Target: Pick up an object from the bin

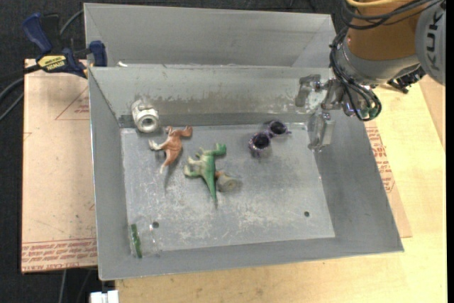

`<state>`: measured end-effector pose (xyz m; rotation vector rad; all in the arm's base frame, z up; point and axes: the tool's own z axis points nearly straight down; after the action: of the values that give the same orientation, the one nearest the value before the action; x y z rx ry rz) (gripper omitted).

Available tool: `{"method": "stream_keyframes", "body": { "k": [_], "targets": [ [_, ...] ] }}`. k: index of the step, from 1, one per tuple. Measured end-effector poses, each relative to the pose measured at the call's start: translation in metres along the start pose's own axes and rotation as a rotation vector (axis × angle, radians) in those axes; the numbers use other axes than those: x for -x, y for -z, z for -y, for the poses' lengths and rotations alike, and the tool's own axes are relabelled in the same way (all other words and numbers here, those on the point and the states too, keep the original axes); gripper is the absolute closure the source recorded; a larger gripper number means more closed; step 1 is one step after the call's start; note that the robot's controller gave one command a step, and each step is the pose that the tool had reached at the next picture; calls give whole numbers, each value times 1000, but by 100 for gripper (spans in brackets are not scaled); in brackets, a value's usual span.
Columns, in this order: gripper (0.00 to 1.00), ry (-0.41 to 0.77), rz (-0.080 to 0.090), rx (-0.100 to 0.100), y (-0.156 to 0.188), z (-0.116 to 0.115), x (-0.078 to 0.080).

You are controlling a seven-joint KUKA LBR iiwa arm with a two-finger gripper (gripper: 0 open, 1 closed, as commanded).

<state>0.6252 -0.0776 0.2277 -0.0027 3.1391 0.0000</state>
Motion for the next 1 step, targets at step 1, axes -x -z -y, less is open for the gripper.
{"method": "stream_keyframes", "body": {
  "k": [1],
  "targets": [
    [0,0,0,0,0,0,0]
  ]
}}
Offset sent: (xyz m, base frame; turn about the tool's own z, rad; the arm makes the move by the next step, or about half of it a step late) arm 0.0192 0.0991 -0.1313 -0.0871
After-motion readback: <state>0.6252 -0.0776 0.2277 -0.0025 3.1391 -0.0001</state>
